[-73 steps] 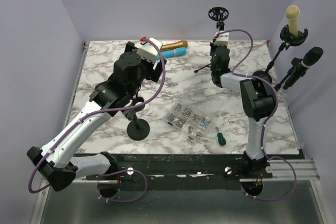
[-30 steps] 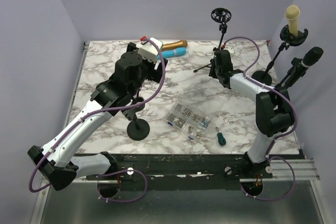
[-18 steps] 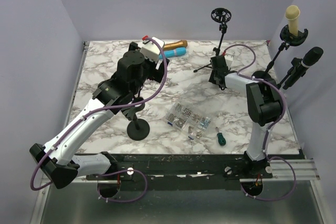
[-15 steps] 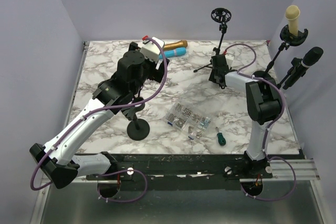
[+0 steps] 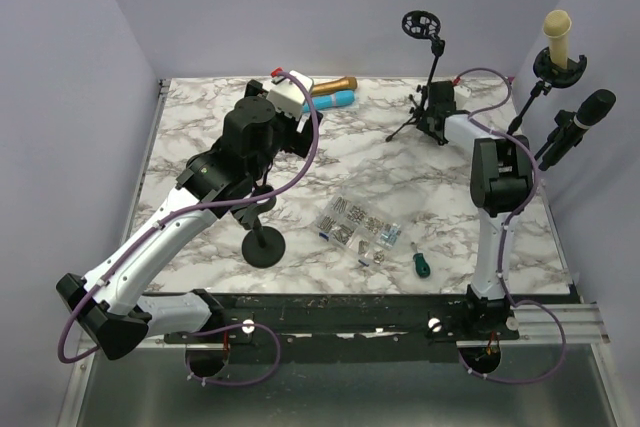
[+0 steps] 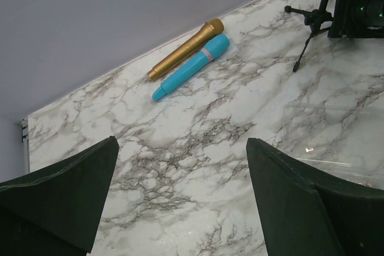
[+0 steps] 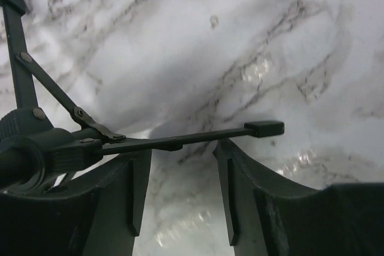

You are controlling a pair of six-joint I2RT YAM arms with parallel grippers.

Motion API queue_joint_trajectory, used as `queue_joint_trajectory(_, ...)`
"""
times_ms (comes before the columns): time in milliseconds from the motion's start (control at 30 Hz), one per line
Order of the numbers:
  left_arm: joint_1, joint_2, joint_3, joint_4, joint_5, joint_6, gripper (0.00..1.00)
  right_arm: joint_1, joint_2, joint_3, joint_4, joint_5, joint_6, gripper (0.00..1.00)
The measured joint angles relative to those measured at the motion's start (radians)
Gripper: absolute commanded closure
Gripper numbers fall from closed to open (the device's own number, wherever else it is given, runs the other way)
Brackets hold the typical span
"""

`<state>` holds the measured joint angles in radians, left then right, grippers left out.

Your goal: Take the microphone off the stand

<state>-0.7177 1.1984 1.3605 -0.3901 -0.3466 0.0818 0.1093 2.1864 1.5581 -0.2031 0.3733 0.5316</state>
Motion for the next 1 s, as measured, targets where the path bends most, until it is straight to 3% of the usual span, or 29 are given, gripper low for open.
queue_joint_trajectory(267, 0.000, 0.002, 0.000, 0.000, 0.000, 0.003, 0.09, -0.032, 0.149, 0.258, -0.089, -0.006, -0.007, 0.39)
queue_joint_trajectory(367, 0.000, 0.007, 0.000, 0.000, 0.001, 0.001, 0.09, -0.033, 0.124, 0.213, -0.068, -0.022, -0.003, 0.37)
queue_joint_trajectory(667, 0.000, 0.018, 0.001, -0.005, 0.012, -0.007, 0.09, -0.009, -0.138, -0.141, -0.023, -0.121, -0.004, 0.31)
queue_joint_trajectory(867, 0.000, 0.018, 0.001, -0.005, 0.022, -0.015, 0.09, 0.112, -0.137, -0.083, -0.024, -0.098, -0.038, 0.16)
queue_joint_trajectory(1000, 0.000, 0.018, 0.001, -0.008, 0.023, -0.016, 0.09, 0.172, -0.097, 0.007, -0.030, -0.062, -0.013, 0.15)
